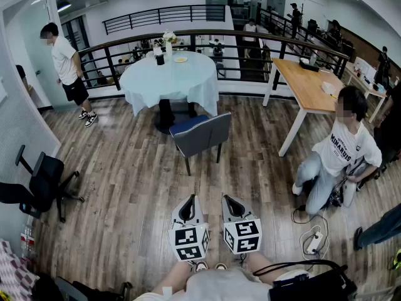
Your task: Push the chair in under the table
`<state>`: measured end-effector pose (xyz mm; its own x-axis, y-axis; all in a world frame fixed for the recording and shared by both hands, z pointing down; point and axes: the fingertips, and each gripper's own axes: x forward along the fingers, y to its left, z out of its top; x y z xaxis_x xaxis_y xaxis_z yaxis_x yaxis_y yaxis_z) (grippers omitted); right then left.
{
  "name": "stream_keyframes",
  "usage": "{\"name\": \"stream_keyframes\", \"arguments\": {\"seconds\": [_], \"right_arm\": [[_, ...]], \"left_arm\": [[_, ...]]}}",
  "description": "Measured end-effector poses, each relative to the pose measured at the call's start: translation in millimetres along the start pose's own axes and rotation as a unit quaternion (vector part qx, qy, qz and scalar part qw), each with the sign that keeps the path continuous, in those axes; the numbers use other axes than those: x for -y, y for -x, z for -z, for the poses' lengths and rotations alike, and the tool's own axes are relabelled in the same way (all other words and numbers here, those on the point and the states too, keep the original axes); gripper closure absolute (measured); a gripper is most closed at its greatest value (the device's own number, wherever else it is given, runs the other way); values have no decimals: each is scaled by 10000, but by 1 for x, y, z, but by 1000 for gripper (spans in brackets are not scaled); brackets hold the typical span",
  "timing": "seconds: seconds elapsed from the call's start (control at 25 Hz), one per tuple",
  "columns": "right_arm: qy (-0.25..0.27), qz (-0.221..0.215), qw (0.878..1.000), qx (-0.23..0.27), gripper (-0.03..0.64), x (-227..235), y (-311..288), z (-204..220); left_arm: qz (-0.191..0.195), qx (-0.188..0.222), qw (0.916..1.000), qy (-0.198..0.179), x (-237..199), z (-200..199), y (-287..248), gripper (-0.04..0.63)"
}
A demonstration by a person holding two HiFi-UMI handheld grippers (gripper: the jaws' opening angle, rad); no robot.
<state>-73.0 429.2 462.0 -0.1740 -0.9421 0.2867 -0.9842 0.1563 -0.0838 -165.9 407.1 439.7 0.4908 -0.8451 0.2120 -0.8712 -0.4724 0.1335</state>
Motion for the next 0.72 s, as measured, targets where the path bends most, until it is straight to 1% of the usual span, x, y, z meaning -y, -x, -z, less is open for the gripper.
{"name": "stream_keyframes", "arguments": {"seconds": [0.72], "right_arm": [[-123,79,9999,-85,601,-6,-17,7]], "left_arm": [[28,-109,9999,86,-18,9,-10,598]]}}
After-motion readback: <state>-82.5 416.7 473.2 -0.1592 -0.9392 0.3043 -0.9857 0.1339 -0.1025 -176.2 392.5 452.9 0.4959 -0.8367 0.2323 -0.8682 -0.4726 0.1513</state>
